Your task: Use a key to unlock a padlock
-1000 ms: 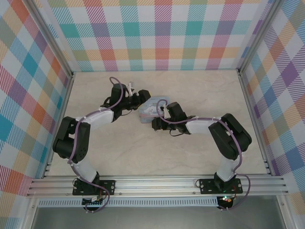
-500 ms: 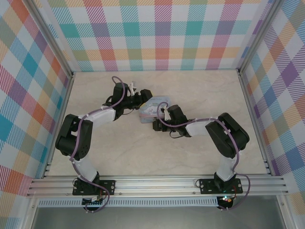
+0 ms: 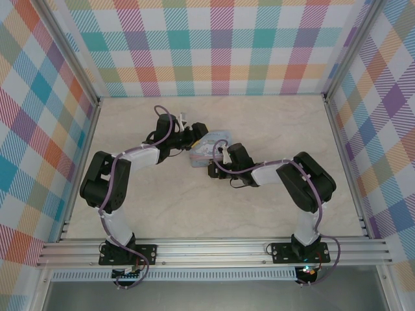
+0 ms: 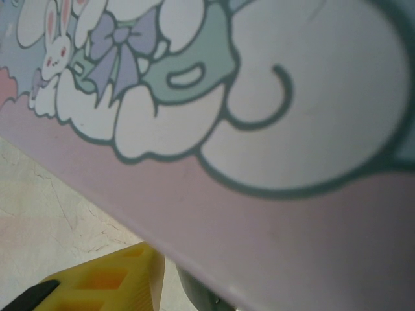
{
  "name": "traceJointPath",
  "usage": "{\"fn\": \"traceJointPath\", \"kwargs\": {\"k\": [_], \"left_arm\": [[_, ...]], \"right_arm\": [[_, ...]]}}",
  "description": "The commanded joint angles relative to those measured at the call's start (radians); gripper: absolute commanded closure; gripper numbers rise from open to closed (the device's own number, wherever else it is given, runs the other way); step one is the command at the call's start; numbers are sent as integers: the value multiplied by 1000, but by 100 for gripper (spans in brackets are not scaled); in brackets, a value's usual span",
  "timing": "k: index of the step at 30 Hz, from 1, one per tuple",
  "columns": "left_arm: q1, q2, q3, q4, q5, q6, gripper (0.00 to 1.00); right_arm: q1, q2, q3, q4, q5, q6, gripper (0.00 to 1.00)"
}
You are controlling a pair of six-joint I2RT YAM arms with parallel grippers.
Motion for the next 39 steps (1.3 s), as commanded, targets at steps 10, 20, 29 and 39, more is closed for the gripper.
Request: {"fn": "traceJointPath", "kwargs": {"k": [10,20,29,39], "left_arm": [[-9,12,19,37,4,-12,23],[-9,14,15,31,-9,-11,23],[-9,22,14,25,-16,-8,23],[-9,27,14,17,-24,-3,23]], "right_arm": [[13,37,7,-5,0,-29,65],[21,16,-23,-22,32,-39,66],[23,-24,-48,-42,81,-59,67],[29,-51,-57,-69,122,-84,82]]}}
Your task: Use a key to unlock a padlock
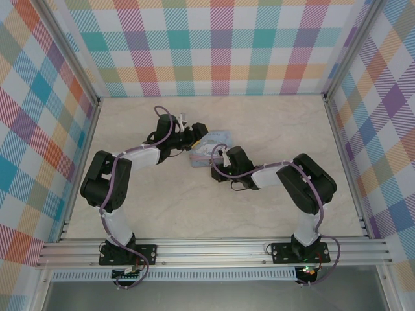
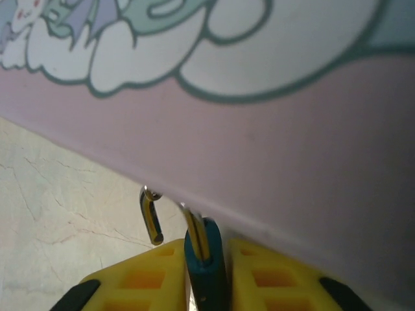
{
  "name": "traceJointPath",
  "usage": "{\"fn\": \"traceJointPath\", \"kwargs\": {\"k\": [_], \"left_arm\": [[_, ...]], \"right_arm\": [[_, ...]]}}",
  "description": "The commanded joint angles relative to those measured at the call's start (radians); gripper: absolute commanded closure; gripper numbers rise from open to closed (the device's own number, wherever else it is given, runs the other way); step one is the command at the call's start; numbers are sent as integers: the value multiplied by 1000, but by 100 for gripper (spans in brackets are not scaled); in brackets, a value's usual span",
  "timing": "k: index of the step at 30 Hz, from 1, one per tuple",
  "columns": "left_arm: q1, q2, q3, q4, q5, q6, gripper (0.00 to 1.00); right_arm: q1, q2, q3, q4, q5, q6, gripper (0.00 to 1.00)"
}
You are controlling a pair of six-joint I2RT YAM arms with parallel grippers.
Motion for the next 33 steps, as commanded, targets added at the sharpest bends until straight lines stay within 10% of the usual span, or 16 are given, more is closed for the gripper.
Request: {"fn": "traceJointPath", "kwargs": {"k": [1,24,33], "left_arm": [[-9,15,13,9,-17,0,23],[-21,-32,-49,13,-34,-5,24],[-20,-61,-24,-15,-26,5,23]], "right_arm": [[7,-38,-25,-63,40,-28,83],[157,-30,155,-460,693,-273,84],[162,-115,84,-385,463,-340,58]]}}
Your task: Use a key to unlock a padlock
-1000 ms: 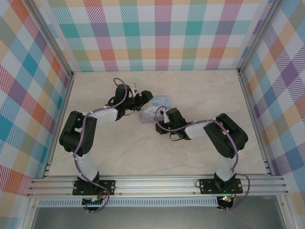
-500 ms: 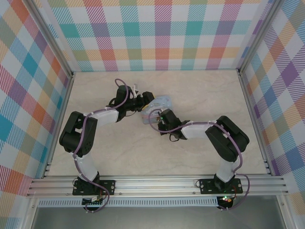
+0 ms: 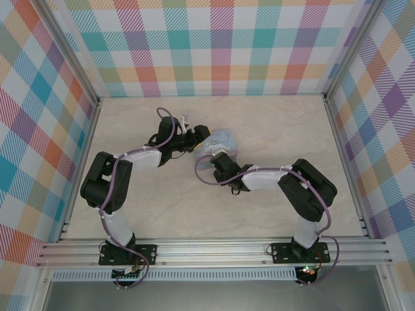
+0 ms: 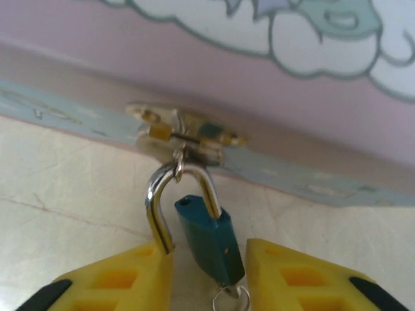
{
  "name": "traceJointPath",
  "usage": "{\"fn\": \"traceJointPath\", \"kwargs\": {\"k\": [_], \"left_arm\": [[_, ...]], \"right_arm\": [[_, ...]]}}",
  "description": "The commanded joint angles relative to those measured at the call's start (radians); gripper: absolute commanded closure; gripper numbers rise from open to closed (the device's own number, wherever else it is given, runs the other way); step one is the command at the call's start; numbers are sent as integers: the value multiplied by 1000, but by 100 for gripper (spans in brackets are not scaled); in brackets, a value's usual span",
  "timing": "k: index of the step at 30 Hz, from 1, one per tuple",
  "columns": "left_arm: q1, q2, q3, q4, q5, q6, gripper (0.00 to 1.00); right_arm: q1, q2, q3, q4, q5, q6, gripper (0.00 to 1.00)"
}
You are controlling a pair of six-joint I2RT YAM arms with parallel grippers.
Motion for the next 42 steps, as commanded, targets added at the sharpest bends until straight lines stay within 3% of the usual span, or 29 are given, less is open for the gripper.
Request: {"fn": "traceJointPath", "kwargs": {"k": [1,6,12,15,21,33,42], "left_arm": [[-1,-52,13,-57,-22,14,23],[1,-91,48,-103,-13,37,23],[2,-113,92,-155,-4,60,22],[1,-112,96,-153,0,55,22],[1,-105,91,-150,3,51,22],[0,-34,123,-125,36,34,23],[10,34,241,-231,-6,137,21]], "right_arm": [[3,-81,-48,16,-120,-25,54],[-44,-243,-160,54,-276,-1,39],[-197,-360,-255,158,-573,67,35],[-248,-329,-265,211,-633,91,37],[-278,-195,-216,283,-678,112,46],[-283,-59,-191,417,-624,164,56],[-283,-5,-178,437,-652,177,66]]}}
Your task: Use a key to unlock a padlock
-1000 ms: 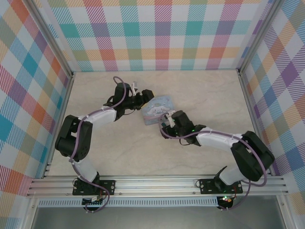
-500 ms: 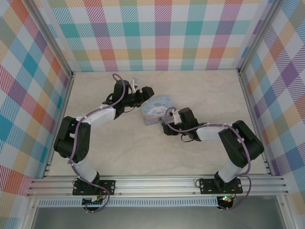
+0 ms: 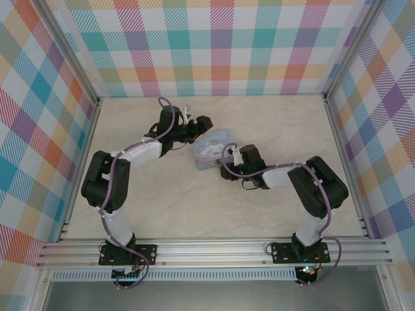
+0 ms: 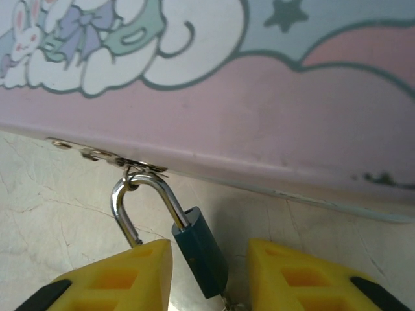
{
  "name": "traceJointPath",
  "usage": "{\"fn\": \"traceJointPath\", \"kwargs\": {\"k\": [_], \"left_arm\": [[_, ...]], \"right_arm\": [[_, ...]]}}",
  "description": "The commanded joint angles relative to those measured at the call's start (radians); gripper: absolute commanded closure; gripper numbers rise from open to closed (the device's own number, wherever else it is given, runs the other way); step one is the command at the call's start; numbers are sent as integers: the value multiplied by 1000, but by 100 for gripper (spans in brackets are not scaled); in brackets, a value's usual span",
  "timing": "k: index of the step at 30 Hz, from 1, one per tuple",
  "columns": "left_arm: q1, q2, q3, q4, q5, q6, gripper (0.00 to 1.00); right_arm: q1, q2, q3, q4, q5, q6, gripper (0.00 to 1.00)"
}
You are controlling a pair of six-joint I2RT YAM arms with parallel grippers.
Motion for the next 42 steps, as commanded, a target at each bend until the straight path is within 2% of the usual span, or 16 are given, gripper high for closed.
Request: {"fn": "traceJointPath", "kwargs": {"k": [1,7,10,19,26,31,38,42], "left_arm": [[14,28,82,-89,-23,95,20],[33,134,229,-215,-54,252,15],[34,197,290,-251,-15,286,14],[21,230,258,-251,83,310,20],[-5,177,141,-296,-30,397,26],[-18,98,56,-285,-176,444,23],[-40,108,69,-373,-215,533,21],[-67,113,71,-436,-279,585,22]], "right_arm": [[-7,21,19,48,-25,12,69],[-7,16,22,45,-30,6,81],[-7,10,18,41,-25,2,87],[-8,-23,-13,5,62,58,94],[-10,-39,-35,18,66,145,96],[-10,-35,-26,1,63,134,96],[-10,-37,-34,4,65,136,96],[-14,-35,-33,11,63,160,96]]}}
